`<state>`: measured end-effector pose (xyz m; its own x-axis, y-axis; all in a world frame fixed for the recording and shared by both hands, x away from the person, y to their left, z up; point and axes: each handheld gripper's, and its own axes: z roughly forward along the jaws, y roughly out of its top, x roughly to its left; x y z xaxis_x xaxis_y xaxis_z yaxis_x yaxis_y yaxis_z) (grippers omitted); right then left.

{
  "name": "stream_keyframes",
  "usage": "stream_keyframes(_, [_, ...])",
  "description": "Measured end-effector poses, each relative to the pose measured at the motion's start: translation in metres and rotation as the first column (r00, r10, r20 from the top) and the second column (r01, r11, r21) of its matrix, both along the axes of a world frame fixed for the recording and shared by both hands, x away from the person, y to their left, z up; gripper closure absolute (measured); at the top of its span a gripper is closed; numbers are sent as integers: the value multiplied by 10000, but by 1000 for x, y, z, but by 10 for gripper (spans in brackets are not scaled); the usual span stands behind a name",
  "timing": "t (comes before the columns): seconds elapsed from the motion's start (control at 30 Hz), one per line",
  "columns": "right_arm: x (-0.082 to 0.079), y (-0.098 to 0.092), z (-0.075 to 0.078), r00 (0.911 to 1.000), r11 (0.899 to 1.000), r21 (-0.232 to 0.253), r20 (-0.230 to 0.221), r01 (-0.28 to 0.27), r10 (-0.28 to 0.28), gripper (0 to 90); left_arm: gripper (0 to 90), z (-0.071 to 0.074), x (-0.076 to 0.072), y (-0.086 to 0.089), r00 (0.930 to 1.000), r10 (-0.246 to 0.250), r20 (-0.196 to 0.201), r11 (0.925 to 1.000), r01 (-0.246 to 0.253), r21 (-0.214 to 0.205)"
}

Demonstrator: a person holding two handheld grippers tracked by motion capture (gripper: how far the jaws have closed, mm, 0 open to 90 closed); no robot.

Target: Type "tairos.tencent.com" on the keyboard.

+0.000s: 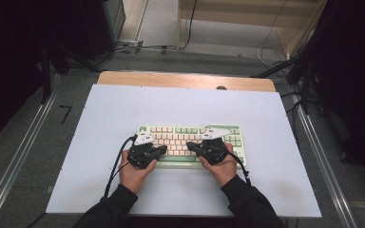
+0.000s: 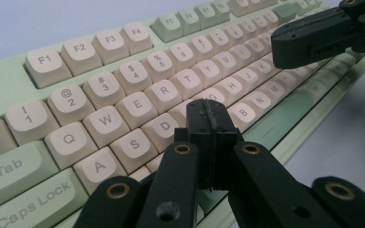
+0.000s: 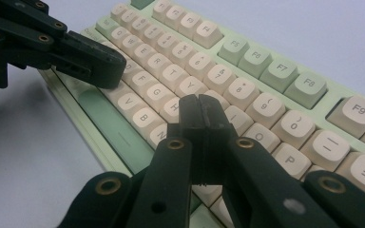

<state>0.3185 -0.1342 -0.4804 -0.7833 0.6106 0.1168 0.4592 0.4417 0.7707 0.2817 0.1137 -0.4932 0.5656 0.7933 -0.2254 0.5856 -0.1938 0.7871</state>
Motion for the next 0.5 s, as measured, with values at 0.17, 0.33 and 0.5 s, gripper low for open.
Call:
stream_keyframes(0.17, [0,1,-1,10000,10000,-20,5,-34,34,883,900,4,1,3,9999,84,96,9998,-82,-179])
stream_keyframes(0.33, [0,1,-1,10000,10000,-23,4,-28,28,883,900,5,4,6,9996,259,101,9992,-256,-318])
stream_keyframes(0.5, [0,2,-1,10000,10000,-22,9,-34,34,883,900,6,8,9,9989,458,108,9981,-453,-420])
